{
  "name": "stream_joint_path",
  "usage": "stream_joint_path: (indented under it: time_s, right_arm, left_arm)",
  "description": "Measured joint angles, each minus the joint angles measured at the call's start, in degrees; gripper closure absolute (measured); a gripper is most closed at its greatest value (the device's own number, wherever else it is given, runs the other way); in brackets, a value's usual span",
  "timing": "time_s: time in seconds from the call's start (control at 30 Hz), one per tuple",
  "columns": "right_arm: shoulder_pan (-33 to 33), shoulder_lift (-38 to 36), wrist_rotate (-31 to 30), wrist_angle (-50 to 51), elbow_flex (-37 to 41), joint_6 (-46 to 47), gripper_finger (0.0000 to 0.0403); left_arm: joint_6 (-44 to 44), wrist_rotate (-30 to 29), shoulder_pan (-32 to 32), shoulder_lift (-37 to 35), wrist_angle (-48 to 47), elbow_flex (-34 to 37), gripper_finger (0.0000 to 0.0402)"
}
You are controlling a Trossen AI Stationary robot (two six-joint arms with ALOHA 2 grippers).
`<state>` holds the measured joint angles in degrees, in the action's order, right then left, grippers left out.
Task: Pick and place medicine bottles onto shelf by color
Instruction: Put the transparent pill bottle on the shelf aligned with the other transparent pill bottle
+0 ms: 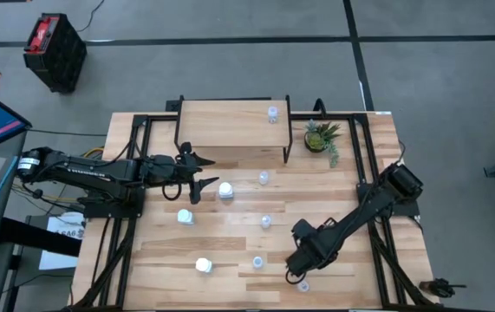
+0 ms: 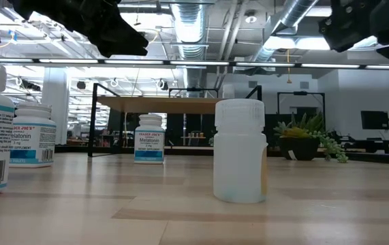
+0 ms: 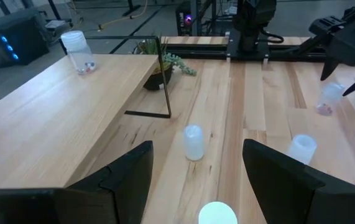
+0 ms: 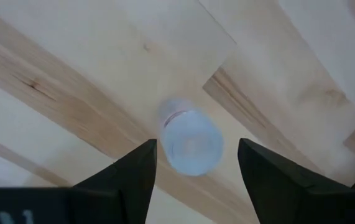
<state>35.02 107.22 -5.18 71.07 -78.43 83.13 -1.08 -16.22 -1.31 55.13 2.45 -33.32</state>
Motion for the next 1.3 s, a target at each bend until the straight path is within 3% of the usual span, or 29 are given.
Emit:
stream_joint_path:
  time_s: [0.5,0.97,1.3]
  right_arm:
    - [-1.4,0.0,2.5,-1.7,0.0,-5.2,0.0200]
    - [-1.4,0.0,2.9,-2.0,0.0,-5.2,0.0182]
    - [-1.6,-0.1,5.3,-3.9,2.0,-5.0,0.0196]
  left_arm:
    - [0.0,0.0,0.0,0.0,-0.2,0.0,0.0164]
    - [0.0,0.0,0.0,0.0,-0.5,0.0,0.0164]
    - [0.0,0.0,0.0,0.0,-0.5,0.0,0.0164]
